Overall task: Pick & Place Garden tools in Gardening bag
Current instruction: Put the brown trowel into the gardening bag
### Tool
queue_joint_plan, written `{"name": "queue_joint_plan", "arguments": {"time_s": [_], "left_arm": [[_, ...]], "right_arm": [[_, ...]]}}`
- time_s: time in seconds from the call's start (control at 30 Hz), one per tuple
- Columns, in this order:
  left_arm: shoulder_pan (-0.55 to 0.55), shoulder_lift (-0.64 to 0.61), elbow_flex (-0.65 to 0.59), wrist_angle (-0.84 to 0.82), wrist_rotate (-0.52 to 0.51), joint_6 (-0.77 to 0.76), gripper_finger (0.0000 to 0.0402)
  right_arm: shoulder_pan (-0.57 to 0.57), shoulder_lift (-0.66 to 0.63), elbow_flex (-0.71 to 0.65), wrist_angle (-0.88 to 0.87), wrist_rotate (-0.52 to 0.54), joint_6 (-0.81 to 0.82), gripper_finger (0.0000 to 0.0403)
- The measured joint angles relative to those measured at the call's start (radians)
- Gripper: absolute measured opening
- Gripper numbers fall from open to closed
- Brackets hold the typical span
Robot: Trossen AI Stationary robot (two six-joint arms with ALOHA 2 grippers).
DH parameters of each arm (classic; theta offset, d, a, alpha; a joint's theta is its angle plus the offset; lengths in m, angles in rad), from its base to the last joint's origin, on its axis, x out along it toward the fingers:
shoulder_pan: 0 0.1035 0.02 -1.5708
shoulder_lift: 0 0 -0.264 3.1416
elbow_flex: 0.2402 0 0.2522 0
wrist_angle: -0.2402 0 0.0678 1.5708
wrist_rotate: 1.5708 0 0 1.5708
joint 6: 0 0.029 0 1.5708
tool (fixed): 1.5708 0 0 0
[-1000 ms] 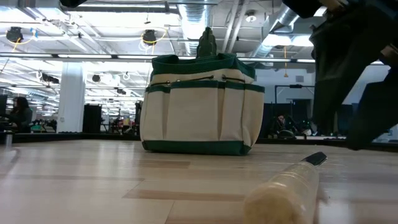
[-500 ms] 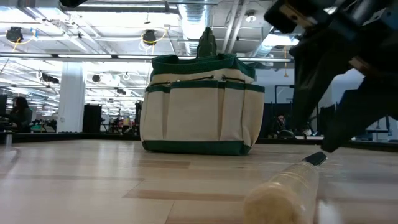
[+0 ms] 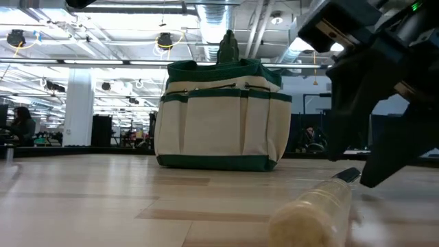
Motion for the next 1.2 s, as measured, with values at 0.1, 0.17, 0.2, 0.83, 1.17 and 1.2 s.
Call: {"name": "queue_joint_plan", "arguments": {"time_s": [0.1,0.17,0.2,0.83,1.17,1.2], "left_arm": [[0.0,0.0,0.0,0.0,0.0,0.0,0.0001],[0.0,0.0,0.0,0.0,0.0,0.0,0.0001],[0.0,0.0,0.0,0.0,0.0,0.0,0.0001],[-0.002,0.0,0.0,0.0,0.002,-0.019,0.0001],[-0.002,0.0,0.0,0.0,0.002,-0.019,0.0001],[-0.002,0.0,0.0,-0.001,0.004,-0.019,0.0001]], "right_arm": [[0.0,0.001,0.0,0.016,0.0,-0.021,0.015],[-0.005,0.028,0.0,0.046,0.0,-0.021,0.0147],[-0.006,0.039,0.001,0.067,0.003,-0.023,0.0146],[-0.01,0.138,0.014,0.228,0.029,-0.05,0.001],[-0.002,0.138,0.027,0.225,0.079,-0.098,0.0001],[-0.002,0.138,0.034,0.22,0.083,-0.117,0.0001]]}}
